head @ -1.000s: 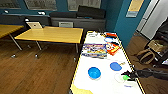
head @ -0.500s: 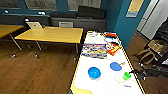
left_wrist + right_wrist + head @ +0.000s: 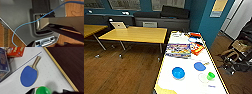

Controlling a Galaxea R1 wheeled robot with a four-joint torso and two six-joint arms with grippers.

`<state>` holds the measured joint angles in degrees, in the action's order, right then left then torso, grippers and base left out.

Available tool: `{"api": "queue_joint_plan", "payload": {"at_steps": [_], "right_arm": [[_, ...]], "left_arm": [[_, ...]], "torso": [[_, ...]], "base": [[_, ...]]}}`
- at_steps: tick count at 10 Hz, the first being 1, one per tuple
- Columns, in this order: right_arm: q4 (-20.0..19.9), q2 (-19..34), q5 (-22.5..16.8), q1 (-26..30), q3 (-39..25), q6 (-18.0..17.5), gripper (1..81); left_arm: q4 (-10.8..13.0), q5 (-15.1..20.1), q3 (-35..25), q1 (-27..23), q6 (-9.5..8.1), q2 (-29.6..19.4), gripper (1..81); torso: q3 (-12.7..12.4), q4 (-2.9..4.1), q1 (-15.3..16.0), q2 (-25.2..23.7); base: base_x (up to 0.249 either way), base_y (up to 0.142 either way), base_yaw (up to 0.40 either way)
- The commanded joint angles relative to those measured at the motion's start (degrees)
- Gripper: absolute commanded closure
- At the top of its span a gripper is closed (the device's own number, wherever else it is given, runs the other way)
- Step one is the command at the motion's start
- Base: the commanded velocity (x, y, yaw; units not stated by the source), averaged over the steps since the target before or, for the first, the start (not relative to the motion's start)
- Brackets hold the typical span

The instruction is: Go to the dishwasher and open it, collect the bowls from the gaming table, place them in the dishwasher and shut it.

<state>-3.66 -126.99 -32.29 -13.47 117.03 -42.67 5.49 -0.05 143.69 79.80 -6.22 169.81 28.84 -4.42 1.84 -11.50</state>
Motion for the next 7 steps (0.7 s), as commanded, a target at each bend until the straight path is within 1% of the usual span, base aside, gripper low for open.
{"api": "queue_joint_plan", "payload": {"at_steps": [1, 3, 7], "right_arm": [[-1.09, 0.84, -1.81, 8.76, 2.57, -0.05, 1.0], [-1.09, 0.66, -1.81, 7.71, 4.95, 0.3, 1.0], [-1.09, 1.1, -0.67, 3.49, 5.3, 0.57, 1.0]], "left_arm": [[0.4, 3.74, -0.87, -1.0, -0.02, 0.0, 1.0], [0.32, 3.74, -0.87, -1.0, -0.02, -0.17, 1.0], [0.4, 3.74, -0.87, -1.0, -0.02, -0.09, 1.0]], "torso": [[0.0, 0.0, 0.0, 0.0], [0.0, 0.0, 0.0, 0.0], [0.0, 0.0, 0.0, 0.0]], "base": [[0.0, 0.0, 0.0], [0.0, 0.0, 0.0], [0.0, 0.0, 0.0]]}}
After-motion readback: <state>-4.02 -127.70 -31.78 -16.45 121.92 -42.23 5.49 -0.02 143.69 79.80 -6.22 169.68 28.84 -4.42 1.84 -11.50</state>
